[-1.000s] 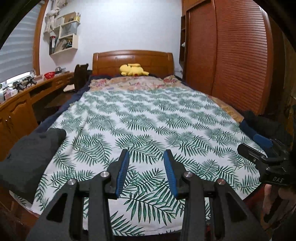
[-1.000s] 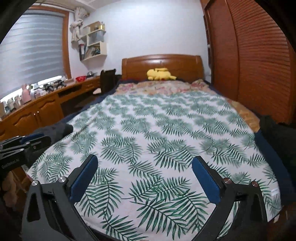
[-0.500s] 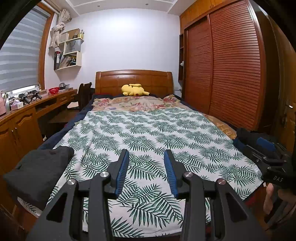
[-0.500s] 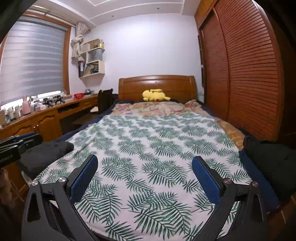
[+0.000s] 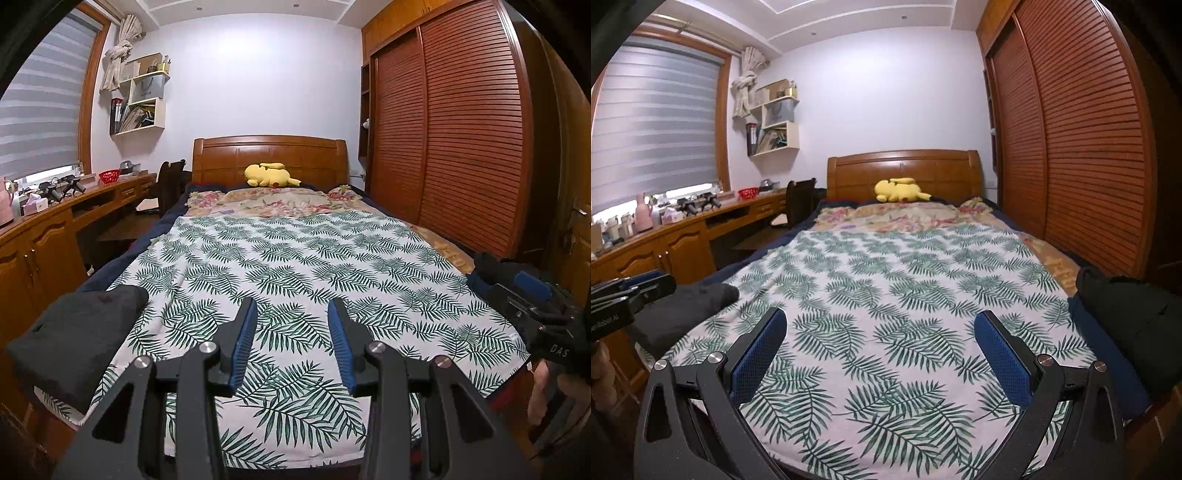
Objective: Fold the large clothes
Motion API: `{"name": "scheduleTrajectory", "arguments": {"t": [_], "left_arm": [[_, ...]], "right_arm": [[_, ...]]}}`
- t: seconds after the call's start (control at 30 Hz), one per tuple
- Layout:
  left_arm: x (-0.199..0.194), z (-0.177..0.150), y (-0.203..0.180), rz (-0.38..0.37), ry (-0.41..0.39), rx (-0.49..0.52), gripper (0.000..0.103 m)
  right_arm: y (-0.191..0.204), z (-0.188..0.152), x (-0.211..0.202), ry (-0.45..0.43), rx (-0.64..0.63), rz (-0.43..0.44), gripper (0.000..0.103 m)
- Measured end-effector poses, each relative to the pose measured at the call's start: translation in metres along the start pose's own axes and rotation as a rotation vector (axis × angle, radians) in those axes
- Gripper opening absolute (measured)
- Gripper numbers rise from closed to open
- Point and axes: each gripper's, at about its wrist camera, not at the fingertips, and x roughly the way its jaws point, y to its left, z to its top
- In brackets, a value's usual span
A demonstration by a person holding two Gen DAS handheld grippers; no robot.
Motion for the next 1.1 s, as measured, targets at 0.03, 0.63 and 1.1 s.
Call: {"name": "scheduleTrajectory", "arguments": {"t": [0.03, 0.63, 1.1], "left_arm": [[0.0001, 0.0002, 0.0002, 0.000, -0.001, 0.001, 0.039], [0.0007, -0.0017, 0.0004, 0.003, -0.001, 0.003, 0.039], [0.0001, -0.0028, 0.0010, 0.003, -0.003, 0.002, 0.039]], "right_arm": [[-0.0001, 0.0000, 0.0000, -0.001, 0.000, 0.000, 0.103], [0.0063, -0.0009, -0.0048, -0.010, 0.001, 0.010, 0.103], [0.0066, -0.0009, -0.0057, -0.010, 0.000, 0.009, 0.103]]}}
